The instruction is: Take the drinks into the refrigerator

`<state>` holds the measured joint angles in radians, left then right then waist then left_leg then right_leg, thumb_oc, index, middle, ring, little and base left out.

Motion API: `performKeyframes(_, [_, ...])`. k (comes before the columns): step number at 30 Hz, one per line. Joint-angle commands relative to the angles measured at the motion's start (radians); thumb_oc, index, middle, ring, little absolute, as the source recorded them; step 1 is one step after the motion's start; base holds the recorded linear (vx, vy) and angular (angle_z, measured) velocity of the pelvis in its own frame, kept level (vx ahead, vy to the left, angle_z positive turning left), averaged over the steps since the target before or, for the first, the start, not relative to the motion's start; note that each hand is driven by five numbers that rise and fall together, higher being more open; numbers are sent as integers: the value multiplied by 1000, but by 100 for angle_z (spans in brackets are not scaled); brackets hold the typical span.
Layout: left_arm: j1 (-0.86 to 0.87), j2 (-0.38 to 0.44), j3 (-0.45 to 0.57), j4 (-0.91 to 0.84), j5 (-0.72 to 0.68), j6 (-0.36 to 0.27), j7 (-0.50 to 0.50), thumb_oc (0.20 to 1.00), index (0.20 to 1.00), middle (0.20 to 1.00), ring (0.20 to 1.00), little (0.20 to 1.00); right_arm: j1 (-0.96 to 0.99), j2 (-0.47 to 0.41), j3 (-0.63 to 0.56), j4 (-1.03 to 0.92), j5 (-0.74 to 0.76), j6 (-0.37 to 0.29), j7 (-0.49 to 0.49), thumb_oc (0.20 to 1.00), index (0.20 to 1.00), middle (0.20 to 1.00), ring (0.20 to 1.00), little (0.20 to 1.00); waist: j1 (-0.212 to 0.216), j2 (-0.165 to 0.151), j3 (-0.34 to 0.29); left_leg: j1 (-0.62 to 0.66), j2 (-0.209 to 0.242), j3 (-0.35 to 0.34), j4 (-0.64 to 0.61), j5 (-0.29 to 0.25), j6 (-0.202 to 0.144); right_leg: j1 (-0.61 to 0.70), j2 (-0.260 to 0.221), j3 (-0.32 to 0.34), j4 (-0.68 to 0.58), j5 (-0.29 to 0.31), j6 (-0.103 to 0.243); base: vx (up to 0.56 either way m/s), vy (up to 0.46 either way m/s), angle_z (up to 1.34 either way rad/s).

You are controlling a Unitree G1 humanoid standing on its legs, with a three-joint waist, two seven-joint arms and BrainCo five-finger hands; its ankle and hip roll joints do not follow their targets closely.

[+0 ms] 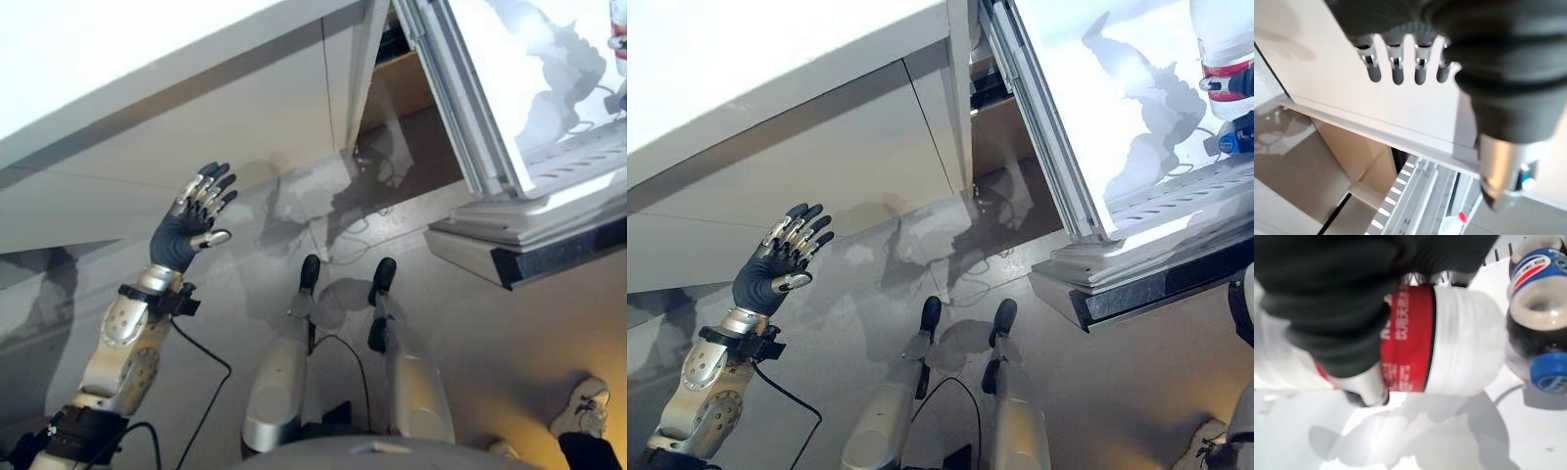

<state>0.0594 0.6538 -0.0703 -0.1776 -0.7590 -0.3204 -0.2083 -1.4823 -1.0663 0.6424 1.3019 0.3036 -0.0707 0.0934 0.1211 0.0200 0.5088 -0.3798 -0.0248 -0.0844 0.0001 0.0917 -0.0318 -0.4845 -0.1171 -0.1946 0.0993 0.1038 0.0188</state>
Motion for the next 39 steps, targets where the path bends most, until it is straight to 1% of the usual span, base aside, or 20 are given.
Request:
performKeyframes(1, [33, -9, -4, -114, 22, -48, 13, 1000, 1000, 1000, 1000, 1000, -55, 12, 100, 20, -10, -34, -70, 200, 200, 200, 200, 200, -64, 43, 11, 32, 3, -11, -66, 4, -23, -5, 31, -5, 85, -125, 37, 4, -12, -4])
performKeyframes(7, [35, -19, -9, -116, 37, -50, 19, 1000, 1000, 1000, 1000, 1000, -79, 18, 168, 19, -89, -29, -62, 200, 200, 200, 200, 200, -72, 46, 11, 48, 6, -18, -77, 4, -27, 0, 30, -15, 95, -133, 37, 4, -3, -1])
performKeyframes(9, [32, -19, -9, -116, 38, -49, 16, 1000, 1000, 1000, 1000, 1000, -79, 18, 176, 19, -97, -29, -52, 200, 200, 200, 200, 200, -72, 46, 11, 44, 6, -20, -75, 6, -26, -3, 31, -15, 92, -127, 36, 0, 0, 0])
performKeyframes(10, [37, -16, -8, -116, 38, -49, 11, 1000, 1000, 1000, 1000, 1000, -85, 20, 202, 15, -112, -28, -30, 200, 200, 200, 200, 200, -72, 43, 11, 54, 7, -22, -78, 2, -26, 6, 33, -15, 94, -134, 37, 0, 0, 0])
performKeyframes(12, [38, -17, 0, -114, 40, -49, 10, 1000, 1000, 1000, 1000, 1000, -92, 22, 217, 9, -110, -25, -13, 200, 200, 200, 200, 200, -74, 39, 11, 49, 8, -22, -78, 6, -27, 2, 34, -13, 91, -127, 37, 0, 0, 0])
performKeyframes(18, [34, -26, 10, -108, 33, -49, 9, 1000, 1000, 1000, 1000, 1000, -110, 29, 240, 13, -99, -28, -1, 200, 200, 200, 200, 200, -71, 31, 11, 51, 10, -22, -82, 6, -26, -3, 36, -13, 96, -123, 37, 0, 0, 0])
performKeyframes(19, [38, -30, 11, -107, 34, -50, 8, 1000, 1000, 1000, 1000, 1000, -106, 34, 241, 7, -97, -27, 3, 1000, 1000, 1000, 1000, 1000, -71, 30, 11, 57, 11, -24, -83, 2, -26, 1, 36, -13, 99, -130, 36, 0, 0, 0])
performKeyframes(29, [41, -42, 21, -111, 31, -50, 12, 1000, 1000, 1000, 1000, 1000, -125, 55, 248, 2, -87, -27, 0, 1000, 1000, 1000, 1000, 1000, -73, 28, 11, 51, 12, -26, -84, 4, -25, -11, 40, -15, 103, -128, 33, 0, 0, 0])
performKeyframes(34, [42, -47, 19, -114, 31, -50, 16, 1000, 1000, 1000, 1000, 1000, -129, 76, 251, -4, -86, -29, -7, 1000, 1000, 1000, 1000, 1000, -72, 22, 11, 59, 15, -27, -85, -1, -24, -9, 40, -17, 112, -134, 32, 0, 0, 0])
performKeyframes(39, [35, -48, 19, -114, 31, -48, 16, 1000, 1000, 1000, 1000, 1000, -136, 79, 252, -15, -80, -28, -5, 1000, 1000, 1000, 1000, 1000, -73, 17, 11, 58, 14, -29, -84, 2, -24, -6, 41, -18, 110, -129, 32, 0, 0, 0])
